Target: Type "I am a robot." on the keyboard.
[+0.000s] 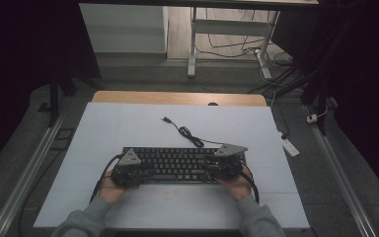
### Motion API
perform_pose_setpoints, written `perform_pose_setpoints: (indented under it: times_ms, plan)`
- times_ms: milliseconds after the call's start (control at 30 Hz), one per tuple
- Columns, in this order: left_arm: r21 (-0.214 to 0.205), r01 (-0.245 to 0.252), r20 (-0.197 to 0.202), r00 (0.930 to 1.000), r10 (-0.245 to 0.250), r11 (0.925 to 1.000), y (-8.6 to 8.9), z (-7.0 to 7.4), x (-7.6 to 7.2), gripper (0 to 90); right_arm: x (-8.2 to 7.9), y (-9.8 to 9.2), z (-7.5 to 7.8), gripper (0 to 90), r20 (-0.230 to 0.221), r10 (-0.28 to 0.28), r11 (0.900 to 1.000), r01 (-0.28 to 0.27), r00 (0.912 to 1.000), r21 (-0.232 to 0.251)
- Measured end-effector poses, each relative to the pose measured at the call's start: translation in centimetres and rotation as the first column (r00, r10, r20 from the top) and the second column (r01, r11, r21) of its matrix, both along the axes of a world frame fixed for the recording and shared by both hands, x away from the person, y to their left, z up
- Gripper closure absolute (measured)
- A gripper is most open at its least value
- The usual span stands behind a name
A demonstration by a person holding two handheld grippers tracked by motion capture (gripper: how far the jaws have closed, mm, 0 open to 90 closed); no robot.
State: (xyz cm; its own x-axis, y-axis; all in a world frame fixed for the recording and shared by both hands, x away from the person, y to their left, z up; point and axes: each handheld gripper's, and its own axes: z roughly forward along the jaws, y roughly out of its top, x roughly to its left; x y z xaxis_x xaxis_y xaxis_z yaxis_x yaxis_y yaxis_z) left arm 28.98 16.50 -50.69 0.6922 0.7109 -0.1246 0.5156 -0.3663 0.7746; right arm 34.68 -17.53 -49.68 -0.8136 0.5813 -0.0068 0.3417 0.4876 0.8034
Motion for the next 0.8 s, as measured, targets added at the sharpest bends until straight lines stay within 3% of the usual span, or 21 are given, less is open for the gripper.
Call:
perform_pose_setpoints:
  times_ms: [133,400,667,800]
  plan:
    - [-0.02,-0.037,-0.012,0.9993,0.037,0.9991,1.2,0.3,0.1,46.6,-0.1,-0.2,0.1,56.2,0.009,0.0,1.0,0.0,1.0,-0.001]
    - [-0.033,-0.103,-0.025,0.9945,0.102,0.9941,2.9,0.5,0.6,34.6,-0.2,-0.2,0.1,55.3,0.01,0.008,1.0,-0.008,0.9999,0.005]
    - [-0.031,-0.118,-0.03,0.9927,0.117,0.9926,3.4,0.7,0.7,31.0,-0.2,-0.2,0.1,55.3,0.011,0.006,1.0,-0.006,0.9999,0.003]
    - [-0.034,-0.116,-0.03,0.9929,0.115,0.9927,3.6,0.6,0.8,33.4,-0.1,-0.2,0.0,55.1,0.01,0.005,1.0,-0.005,0.9999,-0.003]
